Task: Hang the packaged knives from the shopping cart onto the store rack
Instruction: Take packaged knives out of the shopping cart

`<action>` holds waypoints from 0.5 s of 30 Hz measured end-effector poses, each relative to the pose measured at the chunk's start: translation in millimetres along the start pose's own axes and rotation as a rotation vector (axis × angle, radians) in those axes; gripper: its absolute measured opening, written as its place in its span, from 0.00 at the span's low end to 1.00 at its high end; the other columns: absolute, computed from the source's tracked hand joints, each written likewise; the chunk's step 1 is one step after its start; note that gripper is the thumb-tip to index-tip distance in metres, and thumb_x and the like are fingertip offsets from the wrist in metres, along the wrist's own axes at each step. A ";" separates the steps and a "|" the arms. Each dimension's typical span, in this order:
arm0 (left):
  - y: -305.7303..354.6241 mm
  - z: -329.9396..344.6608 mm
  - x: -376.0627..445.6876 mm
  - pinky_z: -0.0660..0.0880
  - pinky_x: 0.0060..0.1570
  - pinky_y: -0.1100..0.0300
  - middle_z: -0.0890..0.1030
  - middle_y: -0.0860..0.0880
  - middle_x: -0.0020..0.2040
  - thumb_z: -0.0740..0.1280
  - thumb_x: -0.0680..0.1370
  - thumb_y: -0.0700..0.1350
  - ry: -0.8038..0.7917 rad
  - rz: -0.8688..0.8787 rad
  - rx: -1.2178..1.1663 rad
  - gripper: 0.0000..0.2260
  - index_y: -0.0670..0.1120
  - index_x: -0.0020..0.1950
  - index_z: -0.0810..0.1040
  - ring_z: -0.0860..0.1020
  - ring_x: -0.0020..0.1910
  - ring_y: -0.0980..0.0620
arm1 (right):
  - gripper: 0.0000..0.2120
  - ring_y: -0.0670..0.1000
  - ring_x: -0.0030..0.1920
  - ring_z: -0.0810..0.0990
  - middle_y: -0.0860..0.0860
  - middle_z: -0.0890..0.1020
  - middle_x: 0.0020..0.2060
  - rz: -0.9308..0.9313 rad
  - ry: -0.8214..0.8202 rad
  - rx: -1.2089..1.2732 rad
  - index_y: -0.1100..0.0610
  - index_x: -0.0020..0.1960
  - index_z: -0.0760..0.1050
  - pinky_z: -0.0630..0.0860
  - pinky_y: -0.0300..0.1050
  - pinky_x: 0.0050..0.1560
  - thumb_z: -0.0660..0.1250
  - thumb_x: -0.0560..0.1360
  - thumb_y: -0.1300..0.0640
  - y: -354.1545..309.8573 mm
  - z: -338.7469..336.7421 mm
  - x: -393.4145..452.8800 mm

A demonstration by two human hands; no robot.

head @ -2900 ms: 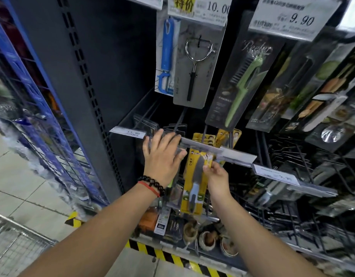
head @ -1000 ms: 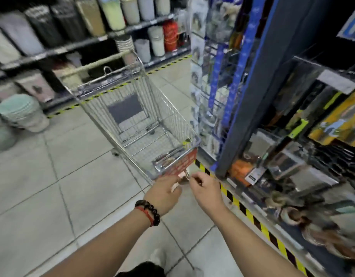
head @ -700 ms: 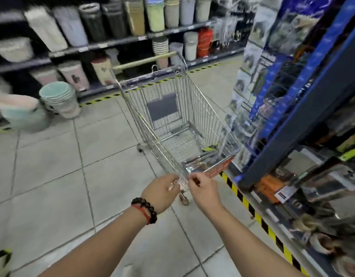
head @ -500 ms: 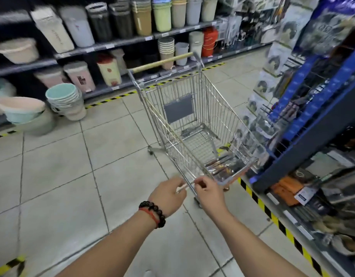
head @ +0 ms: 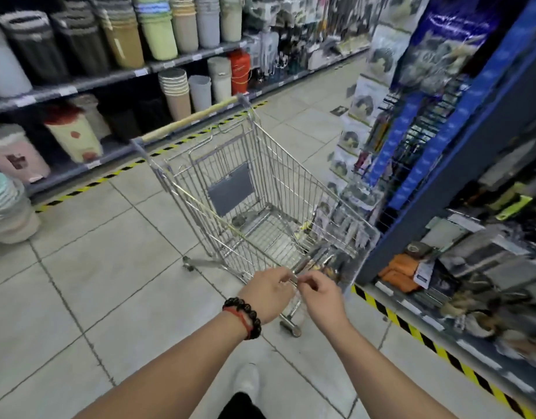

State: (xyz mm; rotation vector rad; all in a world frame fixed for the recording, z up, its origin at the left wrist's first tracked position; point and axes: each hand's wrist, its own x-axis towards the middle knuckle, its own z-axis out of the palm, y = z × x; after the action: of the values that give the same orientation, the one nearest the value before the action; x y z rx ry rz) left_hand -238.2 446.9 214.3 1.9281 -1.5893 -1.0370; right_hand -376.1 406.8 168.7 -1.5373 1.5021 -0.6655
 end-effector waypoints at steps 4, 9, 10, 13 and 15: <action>-18.9 -45.6 56.0 0.73 0.60 0.58 0.78 0.54 0.61 0.62 0.79 0.49 -0.012 0.033 0.066 0.13 0.53 0.63 0.75 0.76 0.58 0.54 | 0.12 0.43 0.41 0.78 0.43 0.81 0.38 0.039 0.059 0.091 0.48 0.40 0.77 0.72 0.39 0.43 0.67 0.74 0.64 -22.9 25.6 60.4; -46.4 -99.9 112.7 0.70 0.58 0.64 0.78 0.54 0.61 0.63 0.79 0.47 -0.007 0.018 0.101 0.14 0.52 0.64 0.76 0.75 0.57 0.57 | 0.09 0.48 0.45 0.80 0.48 0.83 0.43 0.106 0.078 0.158 0.51 0.45 0.79 0.73 0.37 0.47 0.66 0.75 0.64 -54.5 51.6 118.5; -47.6 -107.8 123.1 0.70 0.59 0.63 0.78 0.54 0.61 0.63 0.79 0.47 -0.018 0.031 0.105 0.14 0.52 0.64 0.76 0.75 0.58 0.57 | 0.09 0.46 0.44 0.80 0.46 0.83 0.42 0.112 0.075 0.172 0.51 0.46 0.79 0.73 0.36 0.45 0.66 0.75 0.64 -60.4 54.6 127.7; -49.2 -122.2 158.9 0.70 0.62 0.62 0.77 0.55 0.62 0.63 0.79 0.46 -0.062 0.048 0.058 0.15 0.53 0.65 0.75 0.75 0.60 0.57 | 0.08 0.43 0.42 0.79 0.45 0.82 0.40 0.138 0.084 0.189 0.52 0.47 0.79 0.73 0.35 0.42 0.65 0.76 0.63 -78.3 62.7 151.1; -50.9 -128.1 183.4 0.69 0.60 0.65 0.77 0.55 0.62 0.63 0.78 0.46 -0.106 0.080 0.071 0.15 0.53 0.65 0.75 0.75 0.60 0.58 | 0.08 0.43 0.41 0.78 0.45 0.81 0.40 0.158 0.102 0.186 0.51 0.46 0.78 0.73 0.31 0.40 0.65 0.76 0.63 -83.3 69.1 166.4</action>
State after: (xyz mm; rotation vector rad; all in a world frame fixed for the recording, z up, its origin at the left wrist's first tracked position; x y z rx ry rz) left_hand -95.9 267.0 207.3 1.8659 -1.7692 -1.0785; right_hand -252.8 251.3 174.4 -1.2469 1.5717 -0.7776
